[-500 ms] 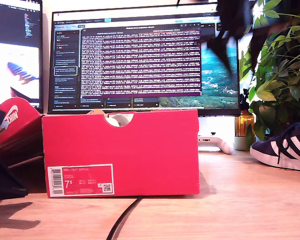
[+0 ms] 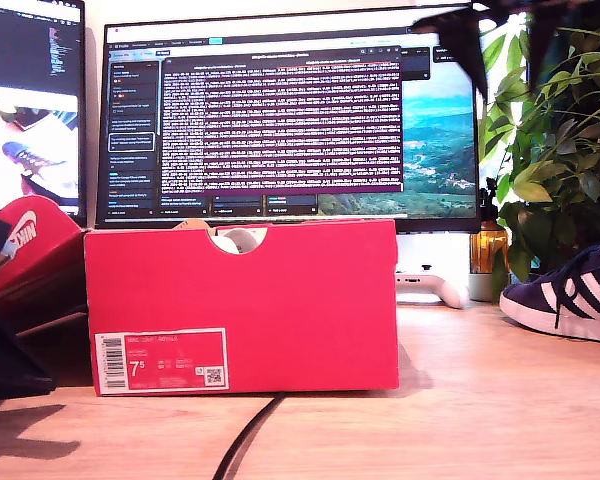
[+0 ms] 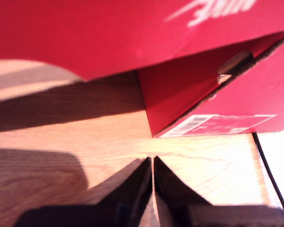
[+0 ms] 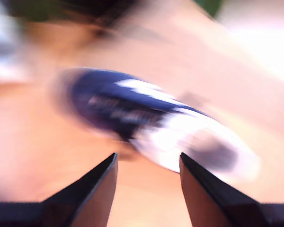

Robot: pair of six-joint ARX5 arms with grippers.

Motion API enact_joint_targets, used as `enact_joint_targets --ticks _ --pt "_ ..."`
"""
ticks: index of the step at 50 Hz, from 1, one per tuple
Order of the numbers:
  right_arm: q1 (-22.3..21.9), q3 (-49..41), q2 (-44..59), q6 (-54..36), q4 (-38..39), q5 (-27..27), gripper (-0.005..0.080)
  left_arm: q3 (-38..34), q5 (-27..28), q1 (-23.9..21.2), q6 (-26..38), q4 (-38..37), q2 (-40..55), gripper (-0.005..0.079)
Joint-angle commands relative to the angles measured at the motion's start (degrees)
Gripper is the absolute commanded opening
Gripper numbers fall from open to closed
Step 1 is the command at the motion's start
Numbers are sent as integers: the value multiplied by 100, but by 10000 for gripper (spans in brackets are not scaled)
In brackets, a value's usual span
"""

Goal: Pack the blue shoes by picking the first shoe and placing it inside the red shoebox, left side, then picking and rotating the second shoe and placing it in the shoebox

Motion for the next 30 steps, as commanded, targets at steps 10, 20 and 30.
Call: enact_joint_targets --ticks 10,20,30 --pt "28 -83 -433 -129 70 160 375 35 7 -17 22 24 26 -20" --pt "-136 -299 -433 -76 70 83 375 35 7 -17 22 24 26 -20" --pt "-232 -787 -457 179 70 63 375 35 7 -17 22 22 26 -20"
